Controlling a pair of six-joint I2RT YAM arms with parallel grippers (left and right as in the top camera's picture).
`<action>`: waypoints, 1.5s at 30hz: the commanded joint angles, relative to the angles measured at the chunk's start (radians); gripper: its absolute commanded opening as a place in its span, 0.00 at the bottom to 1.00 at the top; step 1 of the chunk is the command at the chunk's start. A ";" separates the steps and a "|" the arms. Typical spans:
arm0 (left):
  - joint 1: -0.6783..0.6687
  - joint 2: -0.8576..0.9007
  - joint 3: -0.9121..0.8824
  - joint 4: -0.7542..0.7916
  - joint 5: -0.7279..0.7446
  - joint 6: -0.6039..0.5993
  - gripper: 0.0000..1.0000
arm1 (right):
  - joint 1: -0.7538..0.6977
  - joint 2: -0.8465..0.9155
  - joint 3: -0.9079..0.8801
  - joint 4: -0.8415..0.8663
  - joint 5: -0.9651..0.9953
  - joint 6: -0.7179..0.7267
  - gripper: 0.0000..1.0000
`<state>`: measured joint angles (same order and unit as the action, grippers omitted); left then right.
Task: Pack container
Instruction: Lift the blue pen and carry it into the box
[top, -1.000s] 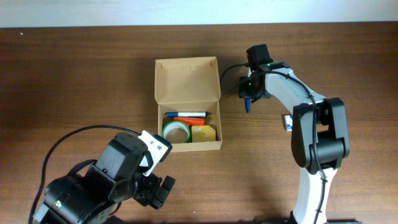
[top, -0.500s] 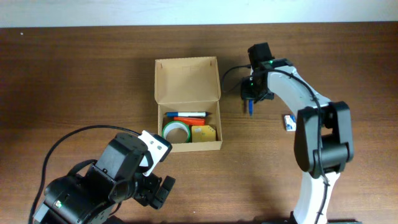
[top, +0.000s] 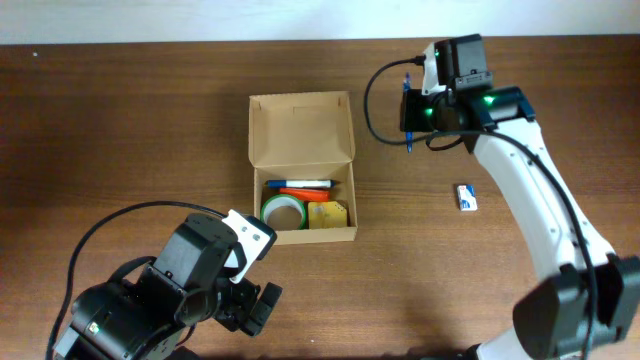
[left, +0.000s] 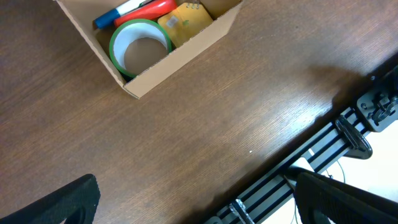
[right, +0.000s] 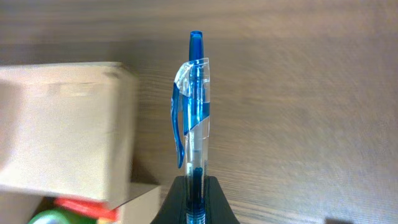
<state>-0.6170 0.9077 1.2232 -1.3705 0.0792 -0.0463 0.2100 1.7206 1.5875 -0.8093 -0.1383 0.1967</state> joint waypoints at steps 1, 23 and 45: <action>-0.002 -0.004 0.016 0.000 0.011 -0.006 1.00 | 0.051 -0.041 0.018 -0.006 -0.115 -0.140 0.04; -0.002 -0.004 0.016 0.000 0.011 -0.006 1.00 | 0.400 0.083 0.017 -0.077 -0.175 -1.048 0.04; -0.002 -0.004 0.016 0.000 0.011 -0.006 1.00 | 0.401 0.278 0.017 0.006 -0.111 -1.173 0.04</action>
<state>-0.6170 0.9077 1.2232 -1.3705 0.0792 -0.0463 0.6052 1.9816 1.5879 -0.8143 -0.2569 -0.9676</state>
